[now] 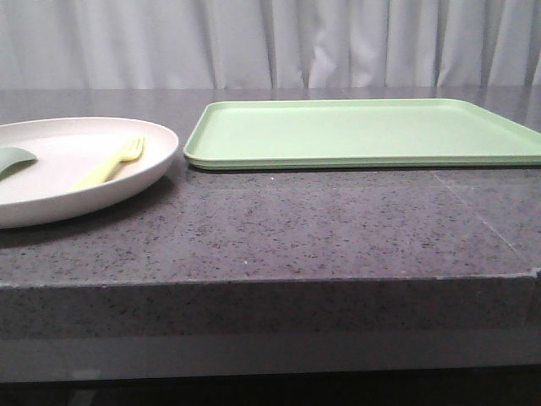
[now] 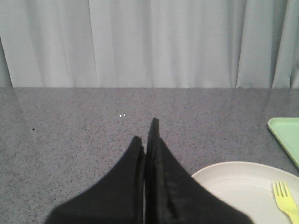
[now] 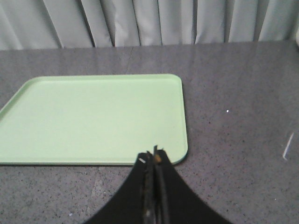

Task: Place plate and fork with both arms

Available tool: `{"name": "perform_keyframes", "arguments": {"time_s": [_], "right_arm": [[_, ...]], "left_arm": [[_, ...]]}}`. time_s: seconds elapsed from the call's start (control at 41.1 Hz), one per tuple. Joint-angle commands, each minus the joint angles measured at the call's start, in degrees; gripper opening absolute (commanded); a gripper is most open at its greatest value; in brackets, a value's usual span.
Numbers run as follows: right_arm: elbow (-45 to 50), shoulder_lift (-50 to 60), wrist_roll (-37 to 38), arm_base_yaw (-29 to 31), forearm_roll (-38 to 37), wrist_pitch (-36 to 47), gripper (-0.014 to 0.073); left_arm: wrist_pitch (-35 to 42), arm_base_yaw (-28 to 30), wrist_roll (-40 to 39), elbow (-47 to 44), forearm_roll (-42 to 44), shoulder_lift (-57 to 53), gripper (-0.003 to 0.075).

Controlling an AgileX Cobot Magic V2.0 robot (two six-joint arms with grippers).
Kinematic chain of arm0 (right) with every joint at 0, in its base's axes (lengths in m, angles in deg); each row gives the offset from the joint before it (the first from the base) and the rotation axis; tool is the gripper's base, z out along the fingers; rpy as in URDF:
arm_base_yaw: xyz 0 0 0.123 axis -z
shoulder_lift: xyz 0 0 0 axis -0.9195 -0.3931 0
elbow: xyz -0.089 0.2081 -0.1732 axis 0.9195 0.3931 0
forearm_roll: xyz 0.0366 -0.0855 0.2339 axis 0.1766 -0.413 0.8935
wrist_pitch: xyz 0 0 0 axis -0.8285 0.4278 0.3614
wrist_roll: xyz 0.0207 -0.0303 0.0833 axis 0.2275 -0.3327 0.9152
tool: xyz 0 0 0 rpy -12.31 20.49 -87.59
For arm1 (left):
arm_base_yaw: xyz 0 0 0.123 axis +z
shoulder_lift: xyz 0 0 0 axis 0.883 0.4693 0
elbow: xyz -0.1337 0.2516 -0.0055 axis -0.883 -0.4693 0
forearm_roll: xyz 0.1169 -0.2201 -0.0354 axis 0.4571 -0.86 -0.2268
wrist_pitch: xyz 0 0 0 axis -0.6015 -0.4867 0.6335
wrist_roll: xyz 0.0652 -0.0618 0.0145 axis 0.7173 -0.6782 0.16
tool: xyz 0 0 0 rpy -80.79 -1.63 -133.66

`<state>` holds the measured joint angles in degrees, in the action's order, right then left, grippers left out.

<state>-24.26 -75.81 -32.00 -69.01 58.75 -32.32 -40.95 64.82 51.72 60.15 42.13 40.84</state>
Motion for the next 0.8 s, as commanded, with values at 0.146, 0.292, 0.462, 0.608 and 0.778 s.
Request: {"name": "perform_keyframes", "arguments": {"time_s": [0.146,0.292,0.462,0.608,0.778], "right_arm": [[-2.4,-3.5,-0.5,0.2,0.1,3.8,-0.0037],[-2.4,-3.5,-0.5,0.2,0.1,3.7,0.0153],[-2.4,-3.5,-0.5,0.2,0.1,3.7,0.0477],[-2.4,-3.5,-0.5,0.2,0.1,3.8,0.0617],[-2.4,-3.5,-0.5,0.2,0.1,3.8,0.0628]], "left_arm": [[3.7,-0.1,0.0,2.3,0.2,1.0,-0.0015],[3.5,-0.1,0.0,2.3,0.2,1.0,0.0129],[3.5,-0.1,0.0,2.3,-0.9,1.0,0.0514],[3.5,-0.1,0.0,2.3,-1.2,1.0,0.0648],[3.6,-0.1,0.0,2.3,-1.2,1.0,0.0620]]}}
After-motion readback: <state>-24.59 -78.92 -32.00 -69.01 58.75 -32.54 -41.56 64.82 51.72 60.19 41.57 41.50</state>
